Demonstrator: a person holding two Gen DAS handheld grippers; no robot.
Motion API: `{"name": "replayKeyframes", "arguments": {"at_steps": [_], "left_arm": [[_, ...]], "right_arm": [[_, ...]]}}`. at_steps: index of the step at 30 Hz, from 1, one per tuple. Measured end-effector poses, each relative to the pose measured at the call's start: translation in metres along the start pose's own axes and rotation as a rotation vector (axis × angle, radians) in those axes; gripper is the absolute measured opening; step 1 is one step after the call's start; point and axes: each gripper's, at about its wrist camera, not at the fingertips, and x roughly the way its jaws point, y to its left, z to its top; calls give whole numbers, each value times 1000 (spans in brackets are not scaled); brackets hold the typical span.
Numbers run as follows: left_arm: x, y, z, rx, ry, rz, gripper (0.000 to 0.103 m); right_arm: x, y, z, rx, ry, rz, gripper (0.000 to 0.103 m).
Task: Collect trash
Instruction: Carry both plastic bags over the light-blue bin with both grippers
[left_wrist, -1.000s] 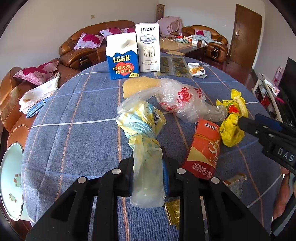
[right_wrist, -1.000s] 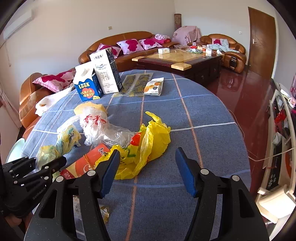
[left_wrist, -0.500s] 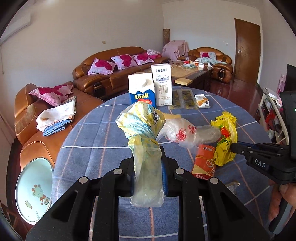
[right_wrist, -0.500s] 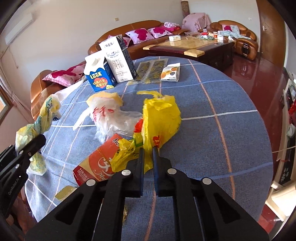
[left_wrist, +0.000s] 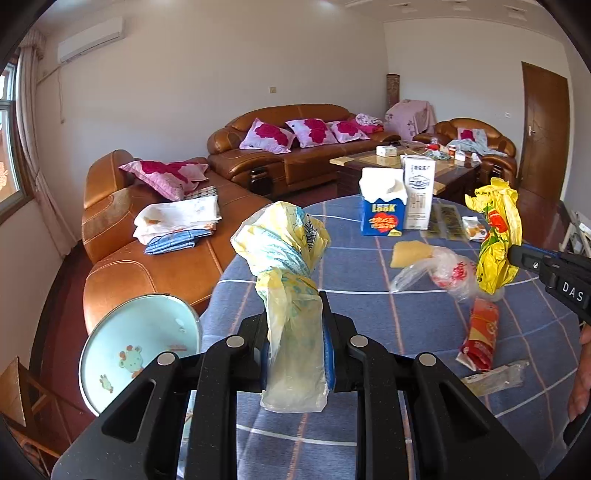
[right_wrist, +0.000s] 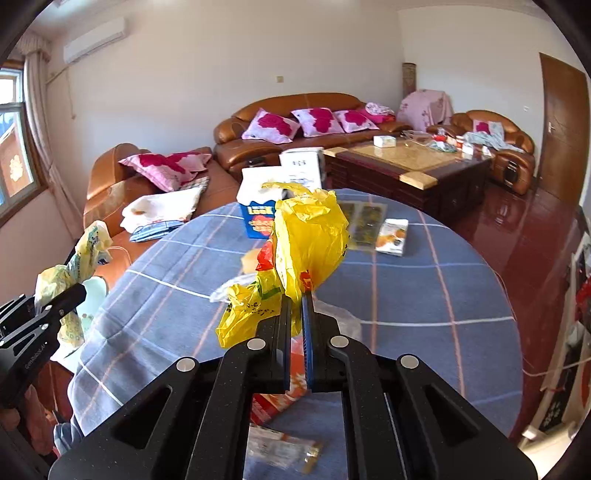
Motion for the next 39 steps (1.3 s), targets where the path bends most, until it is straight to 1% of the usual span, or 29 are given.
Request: {"name": "replayKeyframes", "arguments": {"at_steps": [6,11,19,23,30,39], "left_arm": [[3,35,-7,-31,18,102,21],[0,68,-8,-68,6,177,21],[2,119,-14,-123,31,297,21],[5,136,-19,-132,45,351,21],[9,164,-29,-152,93,437,21],[16,184,-37,-169,129,505,21]], "right_arm": [[29,49,15,-68,-5,116,6],[55,97,20,-143,-1,187,6],[84,163,20,-246,-10,277,6],[96,189,20,-288,-6,314,6],[112,229,17,-375,4,367,6],[127,256,15,-445,16,416,6]]}}
